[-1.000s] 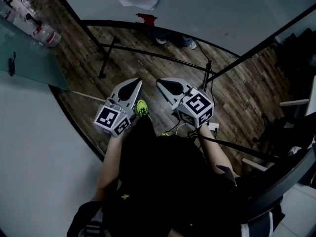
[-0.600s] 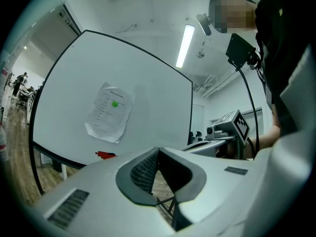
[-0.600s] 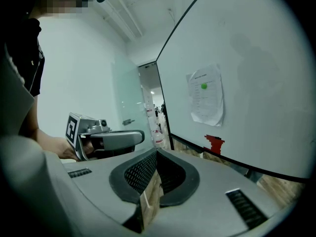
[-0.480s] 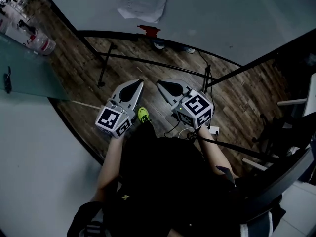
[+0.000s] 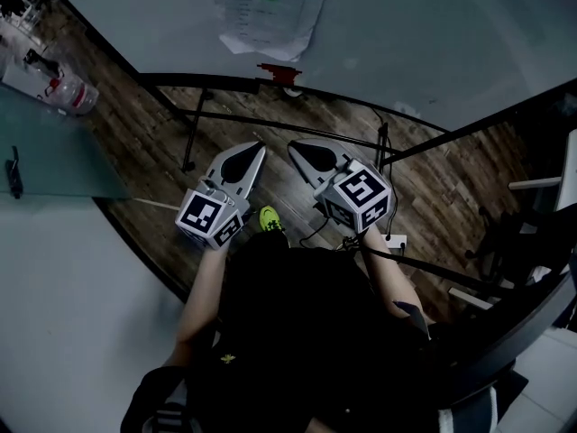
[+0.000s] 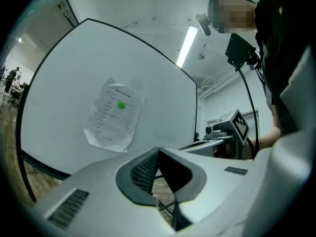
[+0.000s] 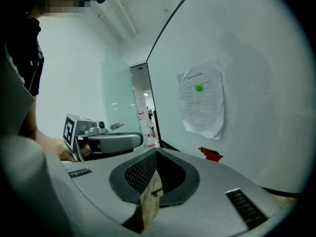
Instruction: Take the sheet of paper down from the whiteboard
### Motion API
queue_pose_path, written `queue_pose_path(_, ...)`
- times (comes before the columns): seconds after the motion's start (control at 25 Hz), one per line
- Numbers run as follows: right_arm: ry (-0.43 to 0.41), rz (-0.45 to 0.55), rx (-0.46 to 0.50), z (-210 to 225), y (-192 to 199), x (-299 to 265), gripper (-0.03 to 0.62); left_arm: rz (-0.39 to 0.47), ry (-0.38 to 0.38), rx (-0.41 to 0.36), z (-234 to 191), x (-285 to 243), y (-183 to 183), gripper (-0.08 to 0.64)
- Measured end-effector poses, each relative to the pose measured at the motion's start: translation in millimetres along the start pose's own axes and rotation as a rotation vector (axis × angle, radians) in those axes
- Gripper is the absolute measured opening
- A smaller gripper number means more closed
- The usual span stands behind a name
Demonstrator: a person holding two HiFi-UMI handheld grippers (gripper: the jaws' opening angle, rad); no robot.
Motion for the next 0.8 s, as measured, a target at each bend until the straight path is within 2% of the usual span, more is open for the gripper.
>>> queue_pose_path(0.4,0.03,0.055,0.006,16.8,-28.5,-42.0,0.015,0.016,0.046,-0.017,-35.3,-18.6,-19.0,0.023)
queue_pose_path(0.8,0.058,0.071,0.029,21.3,-43.1,-46.1,0.015,0.027,0.054,-0.075,-47.7,-26.4,-29.9,0.023)
Point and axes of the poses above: the fingertips, and each gripper's own axes: x backward along the fingers, z to its right, y out of its underside, the point moved 2 cm from there along x, backward along the fingers, and after that the axes turned 3 degrees about -y, right-handed, at the moved point
